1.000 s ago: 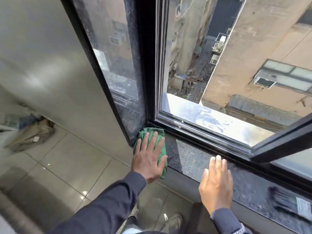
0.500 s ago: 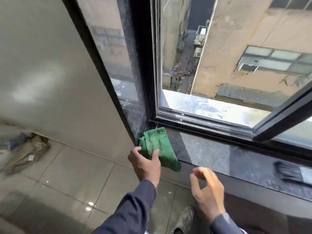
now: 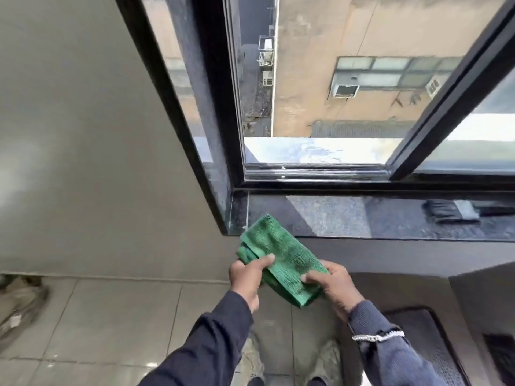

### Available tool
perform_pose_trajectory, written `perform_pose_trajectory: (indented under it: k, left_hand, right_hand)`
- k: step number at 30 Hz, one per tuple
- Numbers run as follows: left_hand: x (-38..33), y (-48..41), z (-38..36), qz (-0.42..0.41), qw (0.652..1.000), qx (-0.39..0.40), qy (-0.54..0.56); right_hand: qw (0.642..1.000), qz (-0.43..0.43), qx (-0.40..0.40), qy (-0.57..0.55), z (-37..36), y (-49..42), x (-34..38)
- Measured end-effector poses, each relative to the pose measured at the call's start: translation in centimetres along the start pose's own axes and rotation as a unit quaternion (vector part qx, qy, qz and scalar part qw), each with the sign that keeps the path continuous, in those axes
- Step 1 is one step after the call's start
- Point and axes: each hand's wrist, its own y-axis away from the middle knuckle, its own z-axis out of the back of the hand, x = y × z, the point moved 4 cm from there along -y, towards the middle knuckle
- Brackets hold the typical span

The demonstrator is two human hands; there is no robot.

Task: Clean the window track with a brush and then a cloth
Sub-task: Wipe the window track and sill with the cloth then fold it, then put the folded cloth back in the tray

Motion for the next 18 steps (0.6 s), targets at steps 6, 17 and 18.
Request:
perform_pose_trajectory:
  k: [6,17,18]
  left_hand:
    - [6.3,1.9,-4.4,0.114,0.98,0.16,-0.016]
    - [29.0,0.2,-18.1,0.078,0.863,0.203,-0.455]
    - [30.7,-0.3,-19.1,0.068,0.861,0.194,-0.466]
  right_hand:
    - [0.992,-0.016,0.007,0.127,10.1,4.8,-3.2]
    - [0.922,-0.167,-0.349,-0.013,31.6,6.1,-21.7]
    - [0.914,-0.179,-0.364,-0.01,32.6,5.4,-23.5]
